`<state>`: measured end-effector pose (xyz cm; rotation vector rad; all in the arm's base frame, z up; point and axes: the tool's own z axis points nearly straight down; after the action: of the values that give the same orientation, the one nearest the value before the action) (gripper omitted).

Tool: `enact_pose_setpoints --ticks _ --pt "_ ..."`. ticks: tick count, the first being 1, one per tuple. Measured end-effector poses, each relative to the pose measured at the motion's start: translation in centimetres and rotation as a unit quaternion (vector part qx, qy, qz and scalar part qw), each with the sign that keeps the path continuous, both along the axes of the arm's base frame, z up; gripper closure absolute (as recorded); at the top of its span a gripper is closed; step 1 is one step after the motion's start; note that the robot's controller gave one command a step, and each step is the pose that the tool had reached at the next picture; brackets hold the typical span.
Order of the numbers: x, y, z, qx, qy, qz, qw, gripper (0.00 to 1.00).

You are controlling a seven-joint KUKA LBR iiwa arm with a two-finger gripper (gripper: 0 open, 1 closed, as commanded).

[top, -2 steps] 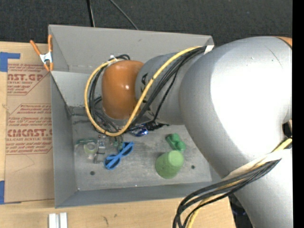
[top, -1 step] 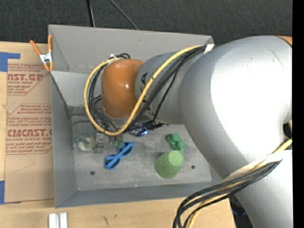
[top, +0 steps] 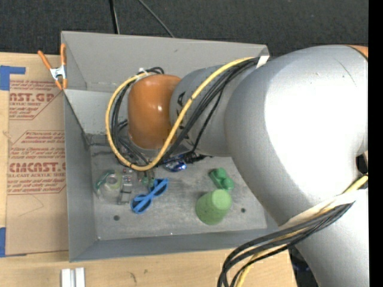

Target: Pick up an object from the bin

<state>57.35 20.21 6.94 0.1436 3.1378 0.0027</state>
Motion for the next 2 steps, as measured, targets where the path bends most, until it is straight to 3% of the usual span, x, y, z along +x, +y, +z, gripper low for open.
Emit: enact_pose_setpoints --ticks 1,2 --pt "0.01 -0.02 0.00 0.000 -0.0001 0.000 1.0000 1.00" --pt "0.00 0.01 0.00 0.000 0.0000 0.000 1.0000 0.00"
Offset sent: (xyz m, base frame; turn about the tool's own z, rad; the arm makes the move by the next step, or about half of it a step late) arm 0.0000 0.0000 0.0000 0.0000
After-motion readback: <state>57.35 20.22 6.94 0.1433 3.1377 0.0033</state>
